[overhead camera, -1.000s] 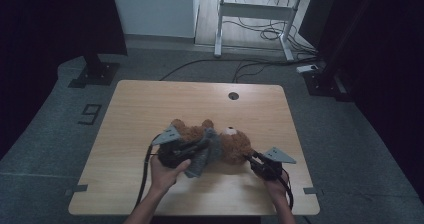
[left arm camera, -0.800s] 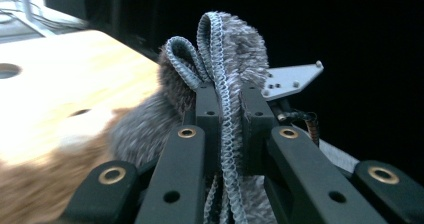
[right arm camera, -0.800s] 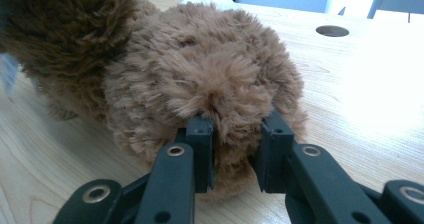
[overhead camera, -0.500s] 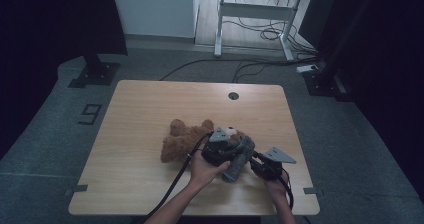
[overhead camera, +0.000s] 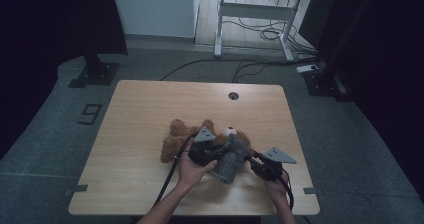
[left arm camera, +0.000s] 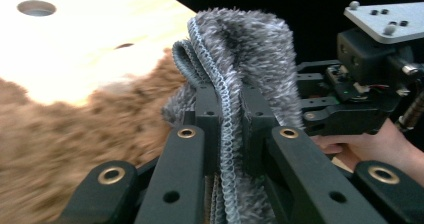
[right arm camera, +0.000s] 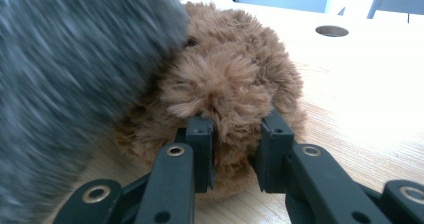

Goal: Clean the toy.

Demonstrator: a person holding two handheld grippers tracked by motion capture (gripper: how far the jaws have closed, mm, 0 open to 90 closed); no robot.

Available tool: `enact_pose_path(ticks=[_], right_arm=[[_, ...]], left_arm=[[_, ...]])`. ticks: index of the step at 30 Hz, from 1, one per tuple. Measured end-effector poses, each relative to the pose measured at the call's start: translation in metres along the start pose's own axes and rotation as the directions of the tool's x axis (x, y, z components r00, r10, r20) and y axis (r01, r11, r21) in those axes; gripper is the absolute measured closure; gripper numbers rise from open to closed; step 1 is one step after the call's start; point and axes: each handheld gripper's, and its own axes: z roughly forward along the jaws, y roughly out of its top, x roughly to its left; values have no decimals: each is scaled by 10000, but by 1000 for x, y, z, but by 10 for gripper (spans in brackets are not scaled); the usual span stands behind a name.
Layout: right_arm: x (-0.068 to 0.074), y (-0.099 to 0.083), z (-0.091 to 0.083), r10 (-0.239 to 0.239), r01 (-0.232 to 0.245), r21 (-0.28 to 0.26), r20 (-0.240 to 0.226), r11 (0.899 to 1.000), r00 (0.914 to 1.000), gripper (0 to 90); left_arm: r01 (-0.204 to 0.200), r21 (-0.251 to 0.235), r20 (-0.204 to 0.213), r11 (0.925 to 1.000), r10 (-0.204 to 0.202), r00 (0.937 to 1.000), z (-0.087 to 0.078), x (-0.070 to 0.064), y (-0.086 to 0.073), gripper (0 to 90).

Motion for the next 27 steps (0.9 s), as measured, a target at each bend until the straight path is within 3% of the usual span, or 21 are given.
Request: enact_pose_path(ticks=[7,14,21,27], right_arm=[[0,0,0,23,-23,-26,46,10000,10000,721],[-1,-1,0,66,-66,-33,55,10000,10000,722],[0,-1,0,85,-84,-48,51,10000,10000,722],[0,-1,0,64,-64,-58,37,10000,10000,722]], left_arm=[[35,-128,-769,9999,-45,9970,-20,17,-9,812],[404,-288,-1513,9988,-443,9875,-51,47,-26,813],[1044,-644,-1798,9924,-1145,9770,-82,75,-46,813],[1359,-732,-2014,9880,-1482,9682,-98,90,-59,812]])
